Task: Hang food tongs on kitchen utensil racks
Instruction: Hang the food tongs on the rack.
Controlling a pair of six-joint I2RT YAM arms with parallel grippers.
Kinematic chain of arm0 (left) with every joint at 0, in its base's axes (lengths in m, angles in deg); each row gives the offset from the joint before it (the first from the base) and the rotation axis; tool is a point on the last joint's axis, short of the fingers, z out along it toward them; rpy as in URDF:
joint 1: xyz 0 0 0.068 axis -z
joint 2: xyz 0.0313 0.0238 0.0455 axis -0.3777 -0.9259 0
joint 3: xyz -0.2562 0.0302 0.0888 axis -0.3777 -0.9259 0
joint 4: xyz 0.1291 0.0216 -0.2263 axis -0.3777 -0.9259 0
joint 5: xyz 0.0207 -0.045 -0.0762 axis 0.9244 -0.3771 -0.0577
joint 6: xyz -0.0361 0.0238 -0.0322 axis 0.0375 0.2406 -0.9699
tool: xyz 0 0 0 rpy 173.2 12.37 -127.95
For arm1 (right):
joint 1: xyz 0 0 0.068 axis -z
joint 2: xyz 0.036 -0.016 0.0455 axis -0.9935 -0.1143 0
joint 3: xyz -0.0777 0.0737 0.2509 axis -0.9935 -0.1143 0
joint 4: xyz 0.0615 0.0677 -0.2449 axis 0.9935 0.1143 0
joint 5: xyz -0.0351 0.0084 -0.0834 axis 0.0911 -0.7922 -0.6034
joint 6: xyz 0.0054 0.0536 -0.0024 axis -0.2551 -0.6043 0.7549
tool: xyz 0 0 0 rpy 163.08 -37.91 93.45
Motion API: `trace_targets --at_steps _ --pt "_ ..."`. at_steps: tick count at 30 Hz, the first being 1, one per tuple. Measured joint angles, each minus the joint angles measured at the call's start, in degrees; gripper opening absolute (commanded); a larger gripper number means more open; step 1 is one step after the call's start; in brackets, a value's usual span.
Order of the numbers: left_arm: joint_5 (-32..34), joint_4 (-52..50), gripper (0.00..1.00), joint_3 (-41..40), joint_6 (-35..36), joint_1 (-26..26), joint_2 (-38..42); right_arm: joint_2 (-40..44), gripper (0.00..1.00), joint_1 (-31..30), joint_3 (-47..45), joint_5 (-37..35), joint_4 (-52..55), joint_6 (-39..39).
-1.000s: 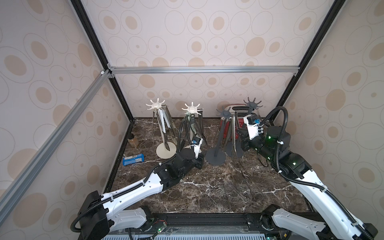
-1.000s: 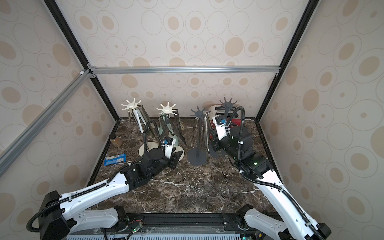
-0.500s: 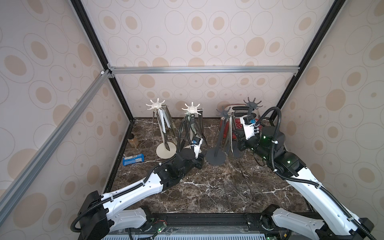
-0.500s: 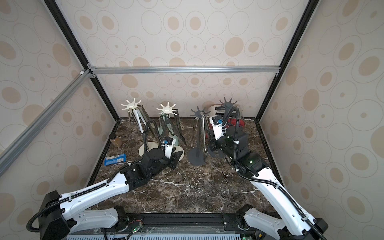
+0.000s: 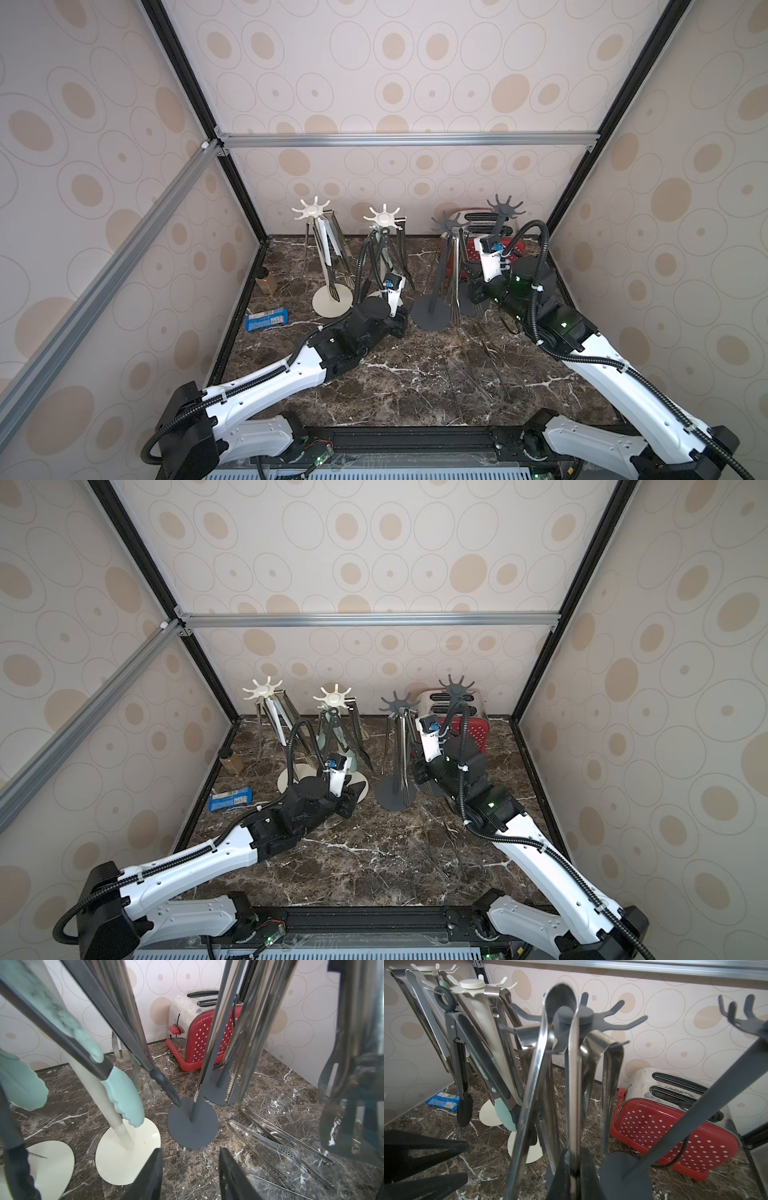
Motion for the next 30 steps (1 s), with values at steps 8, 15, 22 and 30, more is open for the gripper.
trace_targets --at_steps 8,15,22,30 --pt "-0.02 0.0 0.44 0.0 0.0 0.0 0.0 0.22 0.0 -0.26 -2.89 -1.36 -2.38 -0.92" --pt "-0.04 0.0 0.44 0.0 0.0 0.0 0.0 0.28 0.0 -0.39 -4.52 -2.16 -4.94 -1.88" --pt "-0.04 0.0 0.44 0.0 0.0 0.0 0.0 0.26 0.0 -0.59 -5.29 -2.47 -6.16 -2.16" --pt "-0.07 0.0 0.44 0.0 0.0 0.0 0.0 -0.35 0.0 -0.63 -5.44 -2.8 -7.1 -2.64"
